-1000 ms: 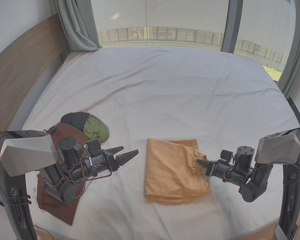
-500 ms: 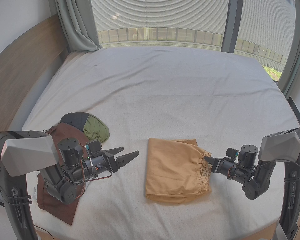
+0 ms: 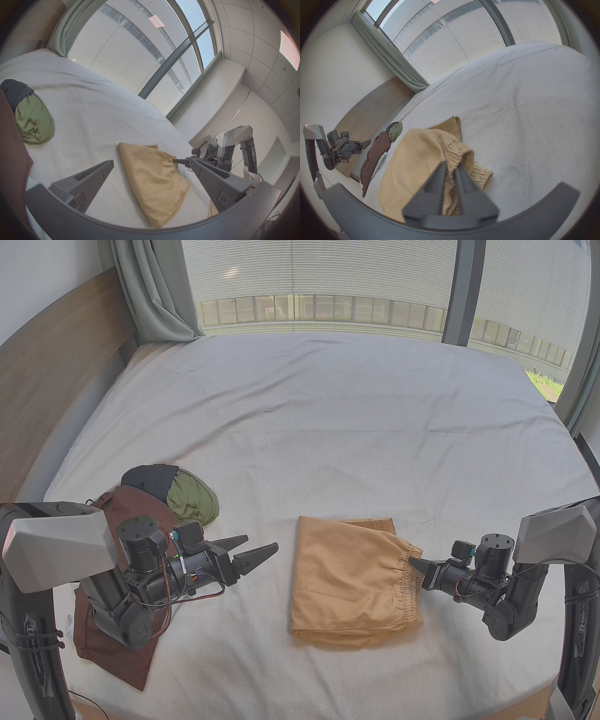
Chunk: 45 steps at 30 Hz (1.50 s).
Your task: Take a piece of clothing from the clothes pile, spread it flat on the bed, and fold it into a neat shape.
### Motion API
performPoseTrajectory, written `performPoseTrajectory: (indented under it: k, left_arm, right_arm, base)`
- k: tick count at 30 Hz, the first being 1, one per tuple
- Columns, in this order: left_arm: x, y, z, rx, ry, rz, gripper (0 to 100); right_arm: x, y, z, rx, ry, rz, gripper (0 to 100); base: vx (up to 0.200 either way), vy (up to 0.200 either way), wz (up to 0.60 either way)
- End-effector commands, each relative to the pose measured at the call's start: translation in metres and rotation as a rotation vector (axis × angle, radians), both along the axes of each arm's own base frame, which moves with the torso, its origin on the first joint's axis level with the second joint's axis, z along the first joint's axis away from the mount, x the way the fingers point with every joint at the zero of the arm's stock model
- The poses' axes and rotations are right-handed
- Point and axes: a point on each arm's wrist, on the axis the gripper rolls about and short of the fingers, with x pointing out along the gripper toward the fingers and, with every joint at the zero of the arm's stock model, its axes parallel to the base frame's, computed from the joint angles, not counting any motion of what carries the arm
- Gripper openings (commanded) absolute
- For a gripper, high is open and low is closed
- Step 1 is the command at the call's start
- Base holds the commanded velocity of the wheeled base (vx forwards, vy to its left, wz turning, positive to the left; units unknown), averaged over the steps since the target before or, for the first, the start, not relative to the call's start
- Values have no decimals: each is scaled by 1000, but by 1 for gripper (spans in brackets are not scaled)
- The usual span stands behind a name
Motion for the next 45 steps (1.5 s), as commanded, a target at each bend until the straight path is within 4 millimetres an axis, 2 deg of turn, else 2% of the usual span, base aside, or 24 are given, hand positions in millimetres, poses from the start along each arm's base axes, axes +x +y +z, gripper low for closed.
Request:
performPoseTrajectory:
  k: [1,6,10,13,20,37,45]
  left_arm:
    - [0,0,0,0,1,0,100]
    - [0,0,0,-1,-1,0,100]
    - [0,0,0,-1,-1,0,100]
    - [1,0,0,0,-2,0,100]
    - [0,0,0,3,-1,0,100]
    - [0,1,-1,22,-25,-3,100]
    - [0,0,-1,22,-25,-5,100]
  right_arm:
    - [0,1,0,0,-2,3,100]
    - [-7,1,8,1,-7,11,100]
    - [-26,-2,12,-21,25,58,100]
    - [-39,-6,9,-68,42,118,100]
    - [-55,-6,-2,-94,112,150,100]
    - [-56,-5,-26,-93,198,151,100]
    - [-54,8,-32,-19,252,155,100]
  base:
    - [0,0,0]
    - [0,0,0]
    - [0,0,0]
    - [0,0,0]
    - [0,0,0]
    - [0,0,0]
    - [0,0,0]
